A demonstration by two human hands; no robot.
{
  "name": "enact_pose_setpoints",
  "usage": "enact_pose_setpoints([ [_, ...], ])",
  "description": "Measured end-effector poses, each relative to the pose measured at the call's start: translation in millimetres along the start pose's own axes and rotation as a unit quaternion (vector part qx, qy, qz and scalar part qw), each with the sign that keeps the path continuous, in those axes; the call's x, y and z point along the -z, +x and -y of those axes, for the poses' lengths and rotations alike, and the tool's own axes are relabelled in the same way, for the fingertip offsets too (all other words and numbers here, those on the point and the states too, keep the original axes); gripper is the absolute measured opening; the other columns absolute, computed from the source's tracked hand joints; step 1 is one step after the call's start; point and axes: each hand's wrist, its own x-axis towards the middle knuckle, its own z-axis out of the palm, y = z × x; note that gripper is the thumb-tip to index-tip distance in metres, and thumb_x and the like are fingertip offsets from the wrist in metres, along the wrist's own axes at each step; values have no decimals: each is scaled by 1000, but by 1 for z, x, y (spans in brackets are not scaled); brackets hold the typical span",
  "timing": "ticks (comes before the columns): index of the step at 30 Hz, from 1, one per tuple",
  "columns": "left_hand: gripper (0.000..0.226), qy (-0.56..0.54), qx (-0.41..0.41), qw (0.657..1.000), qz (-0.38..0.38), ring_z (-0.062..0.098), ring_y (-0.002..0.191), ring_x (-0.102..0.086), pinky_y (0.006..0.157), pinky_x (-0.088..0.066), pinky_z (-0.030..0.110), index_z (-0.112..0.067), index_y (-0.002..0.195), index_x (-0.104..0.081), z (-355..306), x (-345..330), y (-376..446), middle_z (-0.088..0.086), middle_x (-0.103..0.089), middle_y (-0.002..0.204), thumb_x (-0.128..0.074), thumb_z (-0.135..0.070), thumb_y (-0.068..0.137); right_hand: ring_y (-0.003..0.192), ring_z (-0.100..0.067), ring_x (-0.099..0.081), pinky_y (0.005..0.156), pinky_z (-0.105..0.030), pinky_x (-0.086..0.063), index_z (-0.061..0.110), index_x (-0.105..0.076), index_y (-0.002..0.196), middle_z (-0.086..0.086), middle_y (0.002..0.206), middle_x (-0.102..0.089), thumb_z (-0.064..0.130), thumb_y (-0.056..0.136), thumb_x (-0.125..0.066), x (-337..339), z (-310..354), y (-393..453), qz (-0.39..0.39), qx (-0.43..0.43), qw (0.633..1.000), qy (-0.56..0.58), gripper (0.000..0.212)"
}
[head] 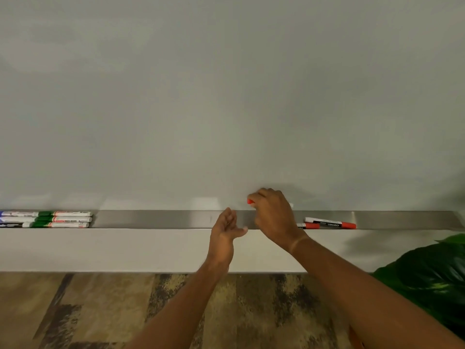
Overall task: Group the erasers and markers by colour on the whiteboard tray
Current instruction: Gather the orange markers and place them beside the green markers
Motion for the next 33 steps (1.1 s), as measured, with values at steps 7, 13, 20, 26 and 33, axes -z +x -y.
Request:
enact_pose_setpoints([
  [7, 28, 98, -38, 994, 28, 17, 95, -70, 82, -57, 33, -13, 117, -61, 3, -23, 5, 4, -74, 99, -41, -3, 100, 83, -10, -69, 83, -21, -54, 17, -74, 98, 2, 93, -75, 20, 83, -72, 23, 34, 3, -22, -140, 951, 276, 16],
  [13, 26, 72, 10, 997, 32, 19, 91, -69, 80, -56, 32, -7, 123, -54, 3, -39, 1, 7, -72, 97, -39, -14, 103, 82, -10, -70, 85, -29, -57, 15, -75, 97, -1, 93, -75, 20, 80, -76, 22, 31, -5, 14, -167, 932, 321, 18],
  [20, 33, -24, 46, 998, 36, 29, 117, -60, 101, -49, 44, -5, 131, -52, 6, -47, -1, 19, -62, 123, -37, -18, 104, 75, -5, -69, 81, -22, -57, 14, -75, 96, 0, 90, -76, 23, 78, -77, 14, 25, -10, 16, -167, 925, 341, 19],
  [26, 24, -45, 64, 996, 38, 22, 106, -69, 89, -56, 28, -6, 116, -62, 8, -44, 6, 10, -72, 111, -42, -5, 101, 74, -6, -65, 72, -13, -50, 13, -75, 93, 1, 87, -74, 25, 84, -71, 13, -5, -14, -7, -167, 938, 304, 16],
  [33, 36, -105, 95, 990, 16, 28, 125, -55, 112, -38, 41, -8, 129, -48, 14, -33, 9, 13, -56, 136, -51, 4, 95, 86, -26, -62, 71, -31, -48, 7, -67, 88, -7, 91, -67, 13, 82, -62, 13, -64, -29, 151, -124, 979, 52, 9],
])
